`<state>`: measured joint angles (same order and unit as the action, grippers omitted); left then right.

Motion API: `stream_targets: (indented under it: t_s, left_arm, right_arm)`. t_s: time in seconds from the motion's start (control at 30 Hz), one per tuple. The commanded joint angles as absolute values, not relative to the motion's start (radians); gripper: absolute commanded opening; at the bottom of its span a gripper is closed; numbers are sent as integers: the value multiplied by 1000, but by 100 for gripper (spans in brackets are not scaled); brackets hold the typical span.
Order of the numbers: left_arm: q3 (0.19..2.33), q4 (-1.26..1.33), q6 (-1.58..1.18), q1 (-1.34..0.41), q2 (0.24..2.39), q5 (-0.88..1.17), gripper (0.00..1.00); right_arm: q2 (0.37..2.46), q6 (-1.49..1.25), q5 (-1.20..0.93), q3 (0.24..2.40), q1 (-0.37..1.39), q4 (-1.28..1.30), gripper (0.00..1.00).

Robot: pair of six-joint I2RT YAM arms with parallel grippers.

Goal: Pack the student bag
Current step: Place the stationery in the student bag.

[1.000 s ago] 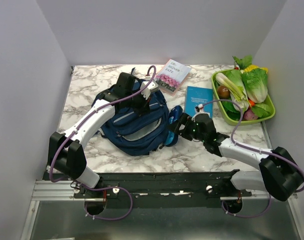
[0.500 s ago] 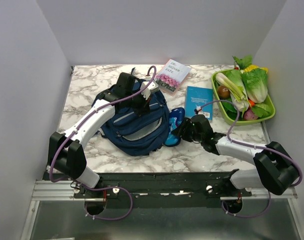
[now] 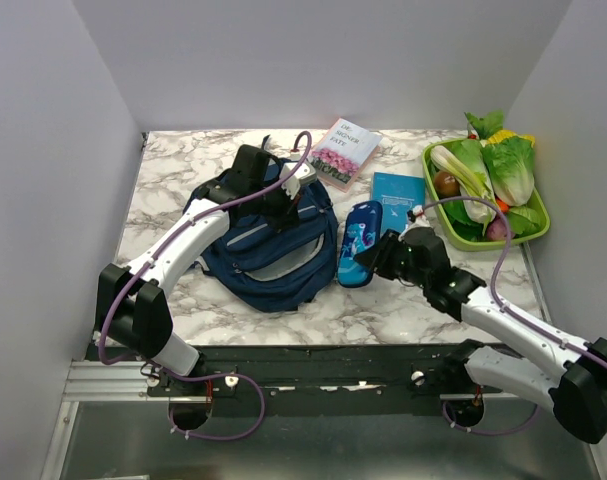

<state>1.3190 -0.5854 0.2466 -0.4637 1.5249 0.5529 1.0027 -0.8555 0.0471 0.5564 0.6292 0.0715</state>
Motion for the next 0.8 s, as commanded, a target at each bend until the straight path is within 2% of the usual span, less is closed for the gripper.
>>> stream_targets:
  t_s: [0.0, 0.2, 0.4, 0.5, 0.63, 0.77]
  left_arm:
    - [1361, -555, 238, -459, 1503, 580, 0]
    - [1396, -548, 229, -457, 1502, 571, 0]
    - [1407, -545, 229, -459, 1502, 575, 0]
    - [1407, -543, 219, -459, 1500, 594, 0]
    - [1414, -546, 207, -459, 1480, 623, 0]
    - [1414, -551, 203, -459, 1450, 661, 0]
  right_arm:
    - [1012, -870, -218, 612, 637, 41, 27]
    - [1126, -945, -536, 664, 637, -104, 27]
    - [1170, -972, -649, 646, 640, -178, 26]
    - [1255, -996, -686, 655, 641, -225, 26]
    - [1423, -1002, -701, 774, 649, -241, 26]
    - [1607, -997, -618, 993, 649, -167, 20]
